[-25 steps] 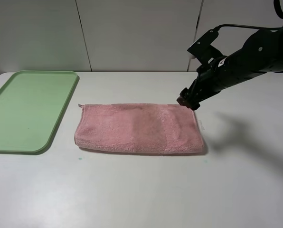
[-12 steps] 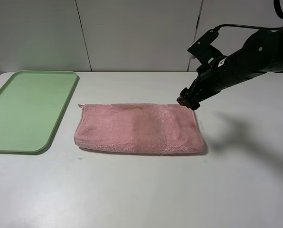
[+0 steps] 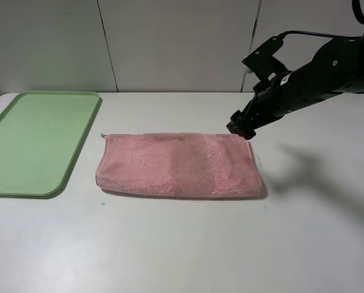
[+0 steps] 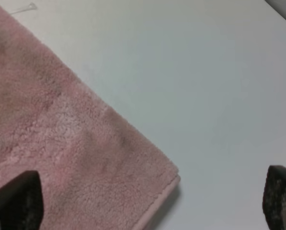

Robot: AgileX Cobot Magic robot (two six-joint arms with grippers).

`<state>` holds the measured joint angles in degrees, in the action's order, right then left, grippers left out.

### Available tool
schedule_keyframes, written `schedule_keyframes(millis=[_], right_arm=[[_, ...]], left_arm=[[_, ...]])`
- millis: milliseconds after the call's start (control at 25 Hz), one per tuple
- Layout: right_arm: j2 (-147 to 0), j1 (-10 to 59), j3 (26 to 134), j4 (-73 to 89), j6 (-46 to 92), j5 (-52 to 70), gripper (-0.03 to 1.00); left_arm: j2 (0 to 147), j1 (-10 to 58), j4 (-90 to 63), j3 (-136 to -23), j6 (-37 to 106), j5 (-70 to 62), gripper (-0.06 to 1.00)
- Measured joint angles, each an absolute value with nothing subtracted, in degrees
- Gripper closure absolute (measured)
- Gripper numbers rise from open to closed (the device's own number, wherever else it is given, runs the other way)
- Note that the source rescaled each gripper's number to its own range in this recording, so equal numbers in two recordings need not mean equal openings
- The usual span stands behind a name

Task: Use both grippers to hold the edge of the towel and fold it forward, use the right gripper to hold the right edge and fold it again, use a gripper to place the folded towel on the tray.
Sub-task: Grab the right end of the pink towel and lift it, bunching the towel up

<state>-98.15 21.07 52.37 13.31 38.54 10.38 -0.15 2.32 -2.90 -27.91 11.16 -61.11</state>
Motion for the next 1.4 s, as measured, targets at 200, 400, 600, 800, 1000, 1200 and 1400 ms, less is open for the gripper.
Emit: schedule_keyframes(millis=[200,400,600,800,1000,1200,1400], right_arm=[[-98.15,21.07,52.37,13.48,37.29,10.17,-0.03],[-98.15,21.07,52.37,13.64,33.05,10.05,-0.03],[-98.15,21.07,52.37,13.83,22.57,11.80,-0.03],[-98.15,21.07,52.37,13.83,11.68,17.20,-0.03],[-98.15,21.07,52.16,13.83,7.11,18.97,-0.03],[-99.33,21.07,50.89,13.89,6.68,18.70,-0.03],[-103.54,21.07,50.89,13.89,6.64,18.35,-0.03]], left_arm=[[-0.39,2.32,-2.90,-27.91,11.16,-61.11,-0.05],[-0.39,2.32,-2.85,-27.91,11.16,-61.11,-0.05],[-0.44,2.32,-2.85,-27.91,11.16,-61.11,-0.05],[-0.44,2.32,-2.79,-27.91,11.16,-61.11,-0.05],[-0.44,2.32,-2.79,-27.91,11.16,-61.11,-0.05],[-0.44,2.32,-2.79,-27.91,11.16,-61.11,-0.05],[-0.44,2.32,-2.79,-27.91,11.16,-61.11,-0.05]])
